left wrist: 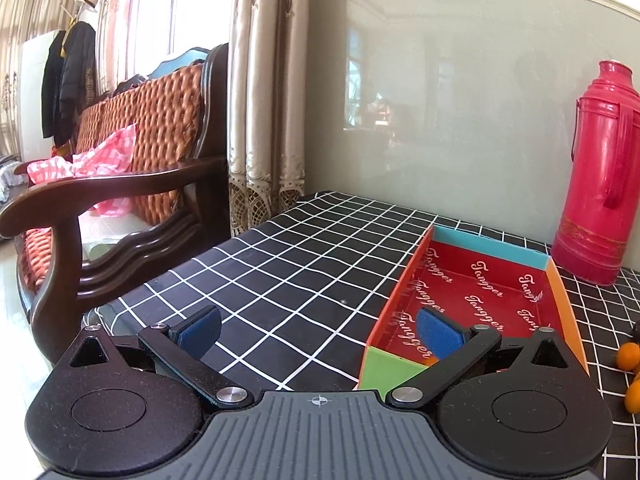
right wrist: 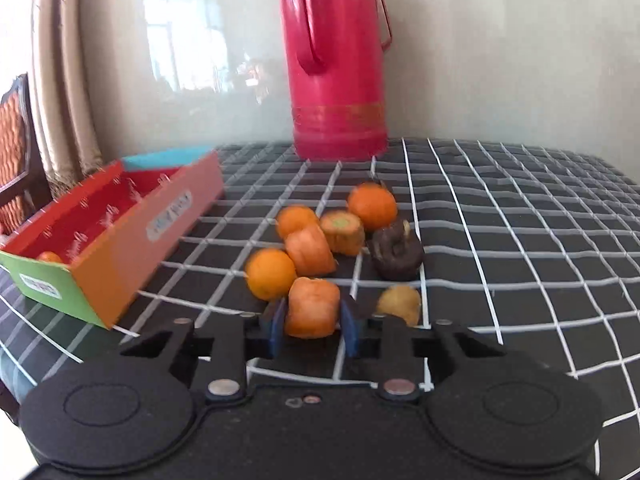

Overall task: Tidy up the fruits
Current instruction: 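Carry the carrot chunk into the box and open the right gripper, then grasp a small orange with the left gripper, then lower the small orange into the box and open the left gripper, then grasp the small brown potato with the right gripper and lift it, then lower the potato into the box and open the right gripper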

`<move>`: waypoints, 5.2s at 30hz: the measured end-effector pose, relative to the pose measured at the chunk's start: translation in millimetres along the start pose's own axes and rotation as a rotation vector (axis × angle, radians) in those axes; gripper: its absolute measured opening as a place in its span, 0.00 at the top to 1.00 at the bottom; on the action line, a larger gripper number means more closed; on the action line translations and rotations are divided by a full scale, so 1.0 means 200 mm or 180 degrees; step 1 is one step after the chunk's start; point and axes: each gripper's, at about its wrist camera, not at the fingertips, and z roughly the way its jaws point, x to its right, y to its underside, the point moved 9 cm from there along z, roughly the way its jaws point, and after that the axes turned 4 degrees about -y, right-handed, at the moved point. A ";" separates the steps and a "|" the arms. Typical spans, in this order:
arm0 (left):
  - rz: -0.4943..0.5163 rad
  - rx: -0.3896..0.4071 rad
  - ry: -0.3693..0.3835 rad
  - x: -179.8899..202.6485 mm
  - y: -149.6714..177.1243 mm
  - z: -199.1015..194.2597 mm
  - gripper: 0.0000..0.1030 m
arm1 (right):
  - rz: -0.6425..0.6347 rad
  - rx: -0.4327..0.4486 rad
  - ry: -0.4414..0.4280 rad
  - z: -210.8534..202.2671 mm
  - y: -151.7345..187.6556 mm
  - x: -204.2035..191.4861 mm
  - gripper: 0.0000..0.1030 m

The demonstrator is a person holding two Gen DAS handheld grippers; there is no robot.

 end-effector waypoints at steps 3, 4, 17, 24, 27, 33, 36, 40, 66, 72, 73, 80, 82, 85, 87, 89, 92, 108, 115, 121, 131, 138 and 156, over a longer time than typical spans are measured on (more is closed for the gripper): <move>-0.0050 -0.0009 -0.0038 -0.04 0.00 0.01 0.00 | -0.0198 0.0248 -0.0267 -0.06 -0.11 -0.18 0.80; -0.0073 -0.0018 -0.0054 -0.05 0.00 0.01 0.00 | -0.0242 0.0296 -0.0402 -0.06 -0.15 -0.25 0.80; -0.0241 -0.0107 -0.0227 -0.24 0.02 0.06 0.00 | -0.0609 -0.0001 -0.1069 0.16 -0.13 -0.82 0.77; -0.0132 -0.0036 -0.0132 -0.15 0.01 0.03 0.00 | -0.0635 0.0608 -0.0694 -0.13 -0.29 -0.59 0.06; -0.0001 0.0114 0.0027 -0.05 -0.01 -0.03 0.00 | -0.0670 0.1037 -0.0080 -0.28 -0.34 -0.36 0.06; 0.0378 0.0250 0.0704 0.34 0.01 -0.18 0.00 | -0.0105 0.0845 0.0850 -0.30 -0.26 0.18 0.06; 0.0604 0.0255 0.1149 0.58 0.06 -0.29 0.00 | 0.0257 0.0976 0.0987 -0.34 -0.25 0.33 0.06; 0.1069 0.0307 0.1523 0.89 0.15 -0.40 0.00 | 0.0327 0.1018 0.1104 -0.38 -0.21 0.45 0.06; 0.1523 -0.0251 0.1979 1.40 0.44 -0.32 0.69 | 0.0659 0.0776 0.1324 -0.47 -0.05 0.71 0.06; 0.1460 -0.0089 0.1892 1.36 0.38 -0.31 0.69 | 0.0625 0.0759 0.1225 -0.45 -0.06 0.67 0.06; 0.1436 -0.0043 0.1862 1.34 0.37 -0.32 0.69 | 0.0615 0.0755 0.1211 -0.44 -0.07 0.66 0.06; 0.1090 0.0198 0.1560 1.15 0.21 -0.29 0.69 | 0.0544 0.0733 0.1125 -0.42 -0.09 0.60 0.06; 0.0976 0.0203 0.1467 1.09 0.17 -0.26 0.69 | 0.0510 0.0728 0.1108 -0.40 -0.09 0.58 0.06; 0.0845 0.0219 0.1311 0.99 0.12 -0.22 0.69 | 0.0463 0.0718 0.1063 -0.39 -0.10 0.53 0.06; 0.0763 0.0186 0.1212 0.93 0.10 -0.19 0.69 | 0.0424 0.0710 0.1035 -0.37 -0.10 0.50 0.06; 0.0709 0.0139 0.1121 0.88 0.09 -0.16 0.69 | 0.0371 0.0699 0.1017 -0.36 -0.10 0.48 0.06; 0.0623 0.0062 0.0959 0.80 0.08 -0.10 0.69 | 0.0309 0.0680 0.0954 -0.34 -0.11 0.43 0.06; 0.0360 -0.0431 0.0430 0.56 0.11 0.09 0.67 | 0.0127 0.0496 0.0686 -0.25 -0.09 0.28 0.06; 0.0343 -0.0045 0.0386 0.49 0.03 -0.02 0.00 | 0.0289 0.0313 0.0530 -0.17 -0.07 0.26 0.06; 0.0167 -0.0091 0.0374 0.35 0.01 -0.01 0.00 | 0.0255 0.0072 0.0486 -0.07 -0.02 0.21 0.29; 0.0027 -0.0020 0.0161 0.13 -0.01 0.01 0.00 | 0.0441 -0.0191 0.0595 0.05 0.03 0.25 0.56; -0.0050 -0.0043 0.0055 0.01 -0.01 0.02 0.00 | 0.0292 -0.0191 0.0797 0.06 0.03 0.24 0.84; -0.0148 -0.0059 -0.0182 -0.24 0.01 0.03 0.00 | -0.0041 0.0439 -0.0494 -0.03 -0.20 -0.32 0.85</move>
